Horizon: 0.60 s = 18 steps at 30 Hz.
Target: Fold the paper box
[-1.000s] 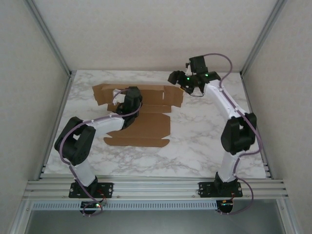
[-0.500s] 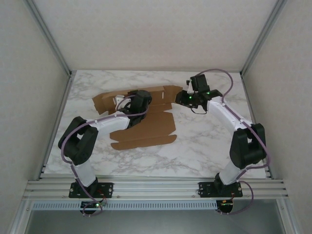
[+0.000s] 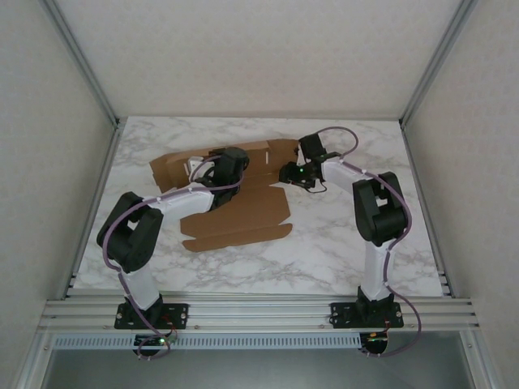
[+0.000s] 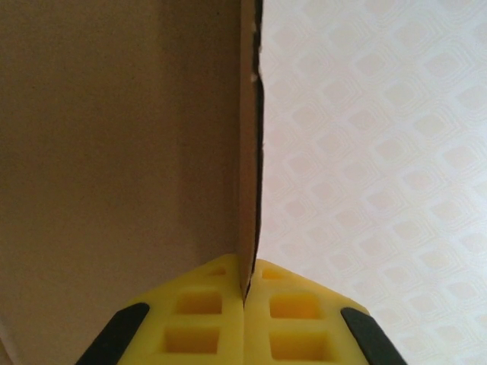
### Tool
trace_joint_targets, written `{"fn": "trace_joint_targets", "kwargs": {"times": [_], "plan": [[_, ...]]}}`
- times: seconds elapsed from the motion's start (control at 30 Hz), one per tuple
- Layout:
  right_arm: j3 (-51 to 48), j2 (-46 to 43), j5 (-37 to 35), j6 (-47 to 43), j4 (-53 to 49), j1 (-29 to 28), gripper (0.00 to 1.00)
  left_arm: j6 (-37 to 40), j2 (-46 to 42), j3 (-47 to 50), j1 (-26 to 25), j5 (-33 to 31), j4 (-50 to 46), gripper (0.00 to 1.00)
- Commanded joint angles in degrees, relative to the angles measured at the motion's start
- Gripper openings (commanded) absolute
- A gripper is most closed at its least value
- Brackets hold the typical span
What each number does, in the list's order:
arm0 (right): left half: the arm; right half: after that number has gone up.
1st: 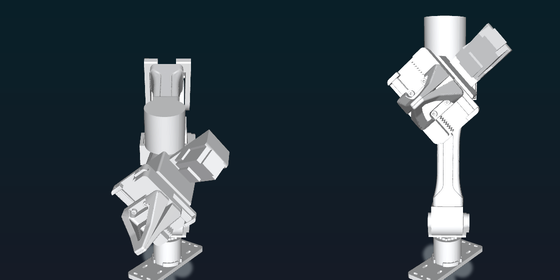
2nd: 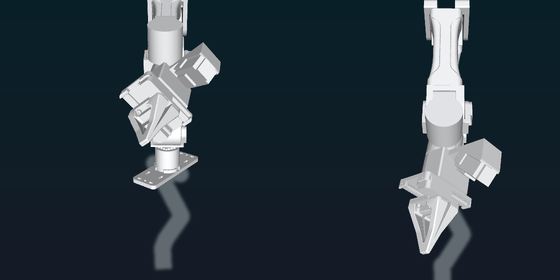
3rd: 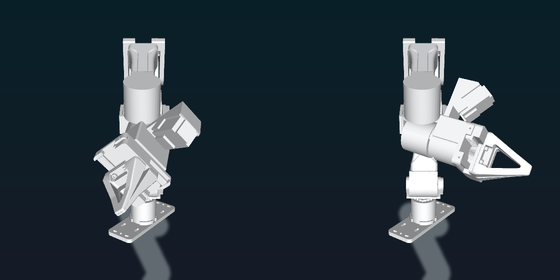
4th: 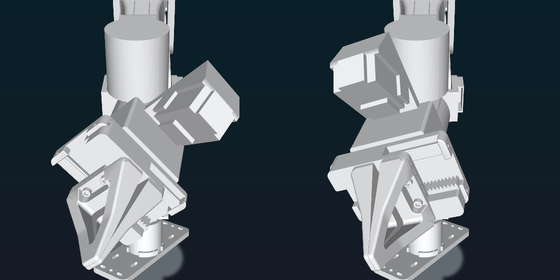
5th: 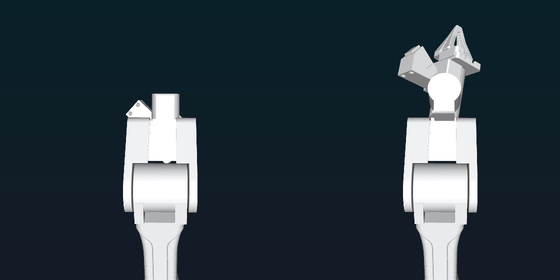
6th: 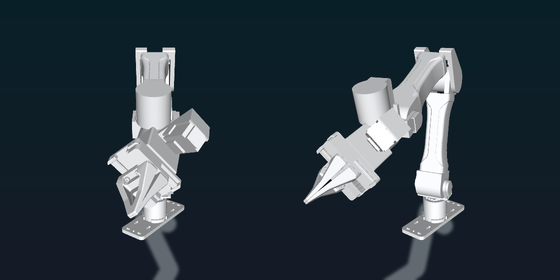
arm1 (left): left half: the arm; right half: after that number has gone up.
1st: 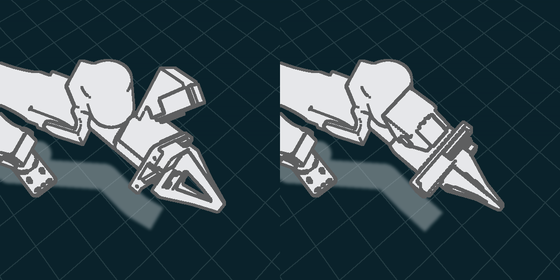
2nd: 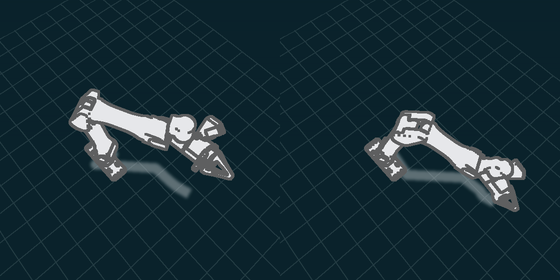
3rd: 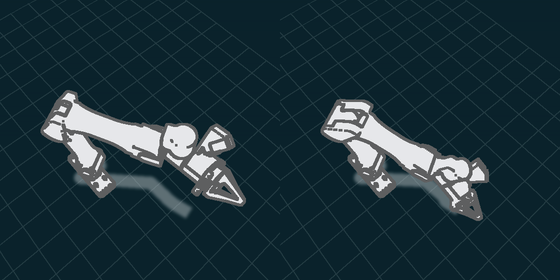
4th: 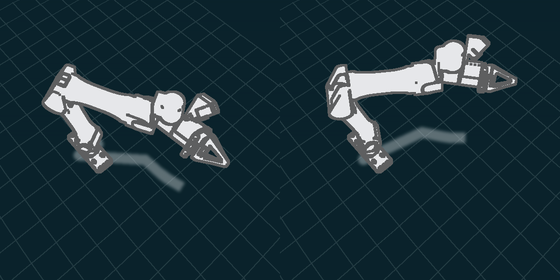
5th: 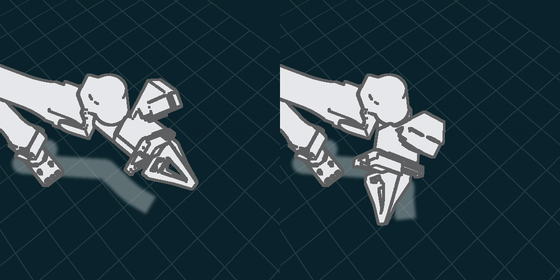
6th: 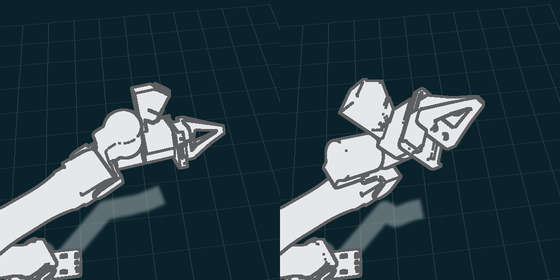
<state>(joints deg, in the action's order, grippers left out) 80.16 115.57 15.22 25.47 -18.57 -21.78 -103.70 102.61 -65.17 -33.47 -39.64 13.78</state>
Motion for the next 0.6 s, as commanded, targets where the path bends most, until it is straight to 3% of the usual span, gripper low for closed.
{"fn": "trace_joint_targets", "kwargs": {"times": [0.0,0.3,0.57], "plan": [[2.27,3.03,1.23,2.15,6.52,0.64,0.52,0.14,1.19,-1.19,0.43,0.88,-4.01,0.0],[1.99,8.09,6.62,5.29,12.45,0.34,0.51,-1.04,0.49,0.32,0.47,2.47,-2.85,0.0],[-0.09,8.4,16.25,10.69,21.13,0.01,0.5,-2.55,-0.11,3.13,0.43,4.19,-0.02,0.0]]}}
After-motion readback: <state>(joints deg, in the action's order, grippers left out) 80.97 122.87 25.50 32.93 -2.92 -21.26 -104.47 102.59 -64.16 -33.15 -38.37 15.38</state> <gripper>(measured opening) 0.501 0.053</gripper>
